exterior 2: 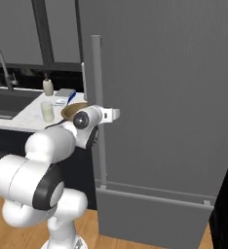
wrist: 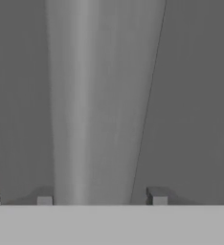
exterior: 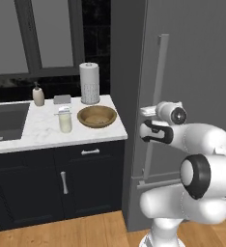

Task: Grab a lemon wedge from the fridge and one ice cube from the ice bowl, and put them in the glass of lemonade.

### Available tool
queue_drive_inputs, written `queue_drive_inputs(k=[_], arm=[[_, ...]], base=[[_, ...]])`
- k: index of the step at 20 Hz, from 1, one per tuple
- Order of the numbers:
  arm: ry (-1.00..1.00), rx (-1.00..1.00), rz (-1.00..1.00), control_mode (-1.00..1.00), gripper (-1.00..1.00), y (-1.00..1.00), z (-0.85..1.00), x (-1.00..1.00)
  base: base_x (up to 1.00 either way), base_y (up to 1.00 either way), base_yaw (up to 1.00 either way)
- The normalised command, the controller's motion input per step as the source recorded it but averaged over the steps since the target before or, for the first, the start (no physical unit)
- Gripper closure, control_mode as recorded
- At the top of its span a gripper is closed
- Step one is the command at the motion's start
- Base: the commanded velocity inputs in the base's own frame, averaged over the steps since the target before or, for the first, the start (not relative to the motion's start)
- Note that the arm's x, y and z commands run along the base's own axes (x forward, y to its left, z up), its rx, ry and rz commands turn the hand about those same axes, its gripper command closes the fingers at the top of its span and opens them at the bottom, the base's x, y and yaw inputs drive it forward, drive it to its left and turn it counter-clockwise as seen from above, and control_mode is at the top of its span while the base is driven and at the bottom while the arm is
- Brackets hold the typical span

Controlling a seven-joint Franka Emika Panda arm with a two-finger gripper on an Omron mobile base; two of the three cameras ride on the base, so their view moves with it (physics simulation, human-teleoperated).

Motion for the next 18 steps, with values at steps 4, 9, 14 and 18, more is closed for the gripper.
queue_drive_inputs(k=[4,9,14,18], arm=[[0.12,0.00,0.00,-1.00,1.00,0.02,0.20,-0.05],[0.07,0.00,0.00,-1.00,1.00,-0.15,0.23,-0.76],[0.06,0.00,0.00,-1.00,1.00,-0.68,0.08,-1.00],[0.11,0.02,-0.02,-1.00,1.00,-0.89,0.03,-1.00]], base=[[0.00,0.00,0.00],[0.00,0.00,0.00],[0.00,0.00,0.00],[0.00,0.00,0.00]])
